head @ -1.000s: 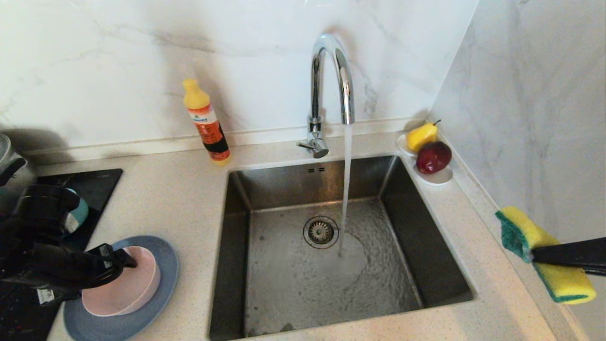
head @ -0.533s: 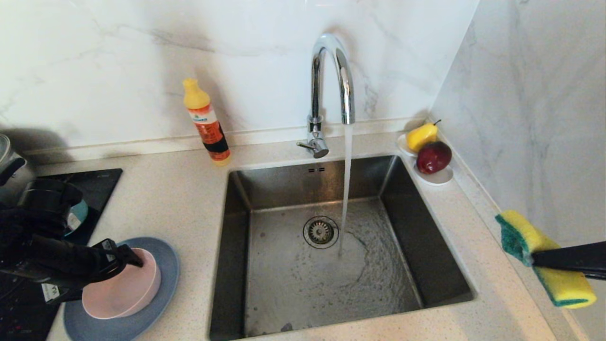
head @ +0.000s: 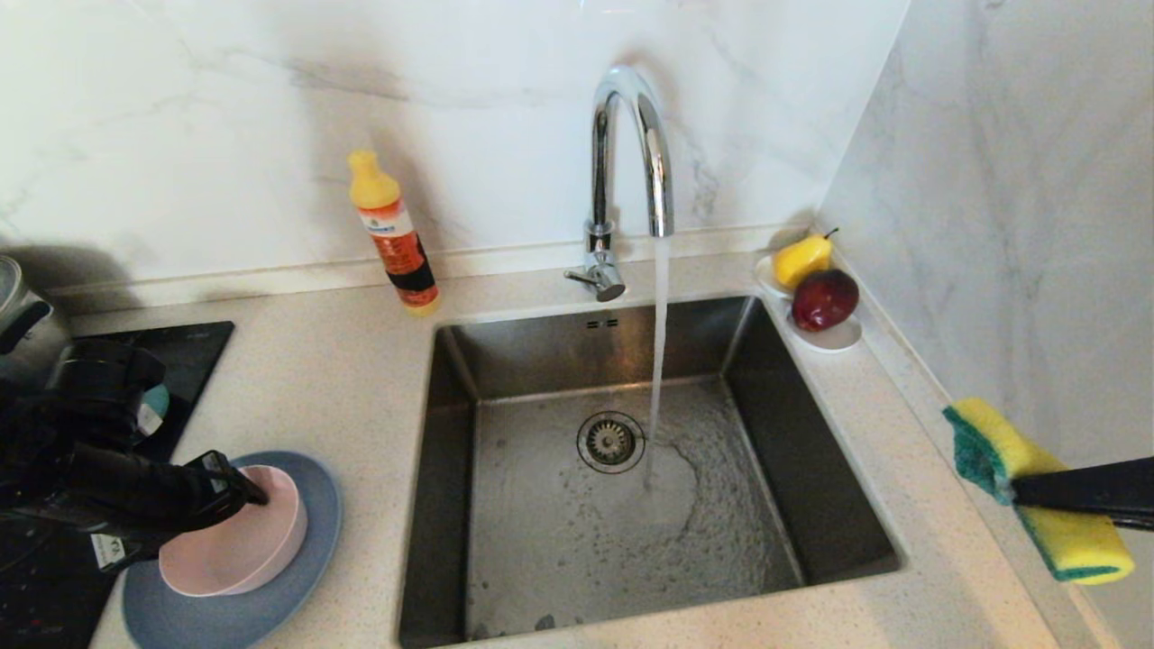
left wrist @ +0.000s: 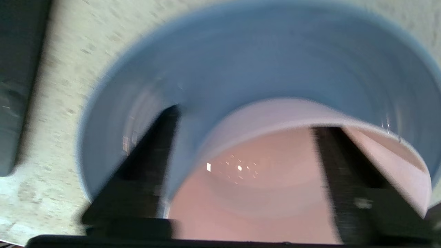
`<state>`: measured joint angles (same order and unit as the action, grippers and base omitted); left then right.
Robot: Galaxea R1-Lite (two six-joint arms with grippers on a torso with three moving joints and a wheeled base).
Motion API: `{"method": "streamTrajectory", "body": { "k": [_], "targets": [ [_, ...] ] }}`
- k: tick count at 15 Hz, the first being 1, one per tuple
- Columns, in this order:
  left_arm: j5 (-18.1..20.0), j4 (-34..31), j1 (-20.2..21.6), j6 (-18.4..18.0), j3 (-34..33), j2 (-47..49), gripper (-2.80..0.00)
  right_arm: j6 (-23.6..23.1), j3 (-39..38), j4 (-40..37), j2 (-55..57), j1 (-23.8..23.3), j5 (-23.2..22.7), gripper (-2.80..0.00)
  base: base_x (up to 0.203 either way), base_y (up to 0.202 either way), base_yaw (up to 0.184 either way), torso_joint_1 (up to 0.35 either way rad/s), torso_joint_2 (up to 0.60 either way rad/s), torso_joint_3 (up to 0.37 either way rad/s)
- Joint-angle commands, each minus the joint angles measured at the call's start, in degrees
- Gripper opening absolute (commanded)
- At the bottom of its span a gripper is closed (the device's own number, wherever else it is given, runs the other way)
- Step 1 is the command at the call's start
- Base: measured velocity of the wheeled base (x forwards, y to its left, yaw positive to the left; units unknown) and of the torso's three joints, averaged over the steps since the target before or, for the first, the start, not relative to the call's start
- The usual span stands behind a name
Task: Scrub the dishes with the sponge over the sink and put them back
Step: Wash the bowl
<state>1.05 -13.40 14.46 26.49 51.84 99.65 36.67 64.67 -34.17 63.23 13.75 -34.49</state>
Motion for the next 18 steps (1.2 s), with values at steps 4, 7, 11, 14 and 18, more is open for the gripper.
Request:
{"method": "streamTrajectory", "body": {
  "k": [4, 7, 11, 14, 18],
  "targets": [
    [-0.3, -1.1, 2.2, 0.1, 1.2, -0.2, -2.80, 0.2, 0.1, -0.3, 0.1, 0.0, -0.2, -2.80, 0.000, 0.000, 0.000, 0.000, 0.00, 0.000],
    [-0.3, -1.2, 2.6, 0.0, 0.5, -0.2, -2.80, 0.2, 0.1, -0.2, 0.0, 0.0, -0.2, -2.80, 0.000, 0.000, 0.000, 0.000, 0.00, 0.000],
    [-0.2, -1.2, 2.5, 0.1, 0.9, -0.7, -2.80, 0.2, -0.2, -0.3, -0.1, 0.0, -0.3, -2.80, 0.000, 0.000, 0.000, 0.000, 0.00, 0.000],
    [-0.1, -3.8, 2.6, 0.0, 2.3, -4.6, -2.80, 0.2, -0.2, -0.3, 0.0, 0.0, -0.3, -2.80, 0.000, 0.000, 0.000, 0.000, 0.00, 0.000],
    [-0.2, -11.9, 2.6, -1.4, 7.5, -12.6, -2.80, 0.2, -0.2, -0.3, 0.5, 0.0, -0.4, -2.80, 0.000, 0.000, 0.000, 0.000, 0.00, 0.000]
  ]
}}
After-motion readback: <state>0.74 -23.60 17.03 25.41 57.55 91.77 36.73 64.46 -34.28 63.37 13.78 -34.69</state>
